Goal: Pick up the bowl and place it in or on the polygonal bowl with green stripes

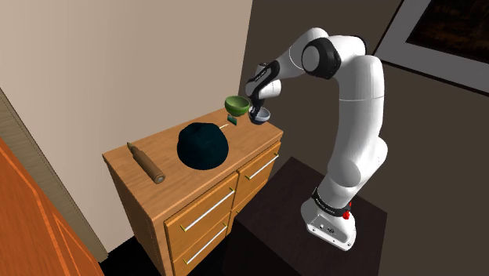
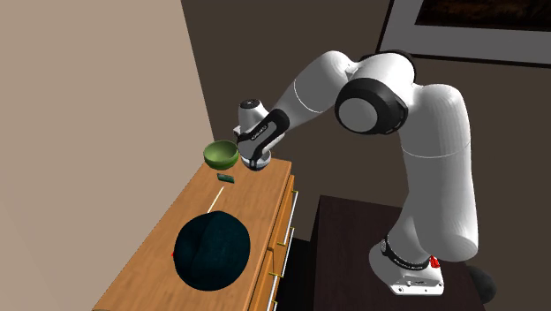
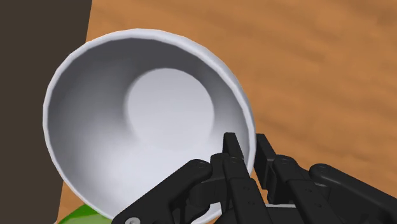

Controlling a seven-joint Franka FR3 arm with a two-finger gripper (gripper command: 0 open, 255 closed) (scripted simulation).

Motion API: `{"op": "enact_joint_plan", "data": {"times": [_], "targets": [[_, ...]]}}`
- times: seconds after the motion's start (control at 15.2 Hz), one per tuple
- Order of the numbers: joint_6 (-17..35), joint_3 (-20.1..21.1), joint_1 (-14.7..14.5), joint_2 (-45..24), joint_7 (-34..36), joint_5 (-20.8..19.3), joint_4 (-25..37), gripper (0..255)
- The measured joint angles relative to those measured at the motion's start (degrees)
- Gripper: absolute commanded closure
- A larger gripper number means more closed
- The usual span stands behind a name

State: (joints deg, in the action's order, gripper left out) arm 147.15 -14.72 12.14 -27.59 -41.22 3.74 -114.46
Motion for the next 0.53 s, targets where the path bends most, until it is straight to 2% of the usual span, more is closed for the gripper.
{"op": "enact_joint_plan", "data": {"times": [0.53], "targets": [[-4.65, -0.96, -0.85, 4.36, 0.68, -1.34, 0.36, 255]]}}
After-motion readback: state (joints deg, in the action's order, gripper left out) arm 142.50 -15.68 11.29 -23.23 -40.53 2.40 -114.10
